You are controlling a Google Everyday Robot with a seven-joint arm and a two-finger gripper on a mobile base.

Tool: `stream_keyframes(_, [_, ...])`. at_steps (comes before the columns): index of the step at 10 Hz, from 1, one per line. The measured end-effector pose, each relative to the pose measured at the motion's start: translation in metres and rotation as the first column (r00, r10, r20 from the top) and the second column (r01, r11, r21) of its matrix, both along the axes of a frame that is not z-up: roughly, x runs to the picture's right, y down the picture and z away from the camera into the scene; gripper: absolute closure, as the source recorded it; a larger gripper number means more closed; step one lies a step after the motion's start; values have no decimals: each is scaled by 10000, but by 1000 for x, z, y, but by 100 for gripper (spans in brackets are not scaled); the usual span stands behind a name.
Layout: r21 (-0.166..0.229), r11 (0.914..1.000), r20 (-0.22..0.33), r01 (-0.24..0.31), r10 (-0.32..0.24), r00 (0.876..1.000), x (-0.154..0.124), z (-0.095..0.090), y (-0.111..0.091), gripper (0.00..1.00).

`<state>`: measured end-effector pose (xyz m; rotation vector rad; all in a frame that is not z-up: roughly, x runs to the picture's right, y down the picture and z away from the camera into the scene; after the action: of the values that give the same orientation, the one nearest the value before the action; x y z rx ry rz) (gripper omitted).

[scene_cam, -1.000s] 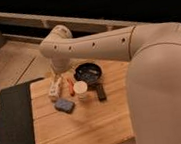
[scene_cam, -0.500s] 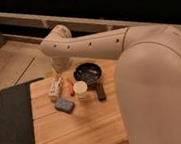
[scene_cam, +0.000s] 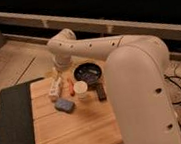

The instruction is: Place the pepper in the ceramic cup

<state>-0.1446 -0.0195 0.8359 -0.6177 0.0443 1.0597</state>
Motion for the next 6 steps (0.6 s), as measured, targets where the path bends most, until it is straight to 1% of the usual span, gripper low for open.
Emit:
stream_keyframes(1, [-476, 9986, 201, -219, 229, 9995, 6, 19, 10, 35])
stream_keyframes(2, [-753, 9969, 313, -229, 254, 9992, 9, 28, 16, 35])
stream_keyframes(4, [-1258, 9920, 668, -59, 144, 9977, 3, 44, 26, 35])
stream_keyframes(6, [-1541, 9879, 902, 149, -9, 9959, 0, 53, 30, 35])
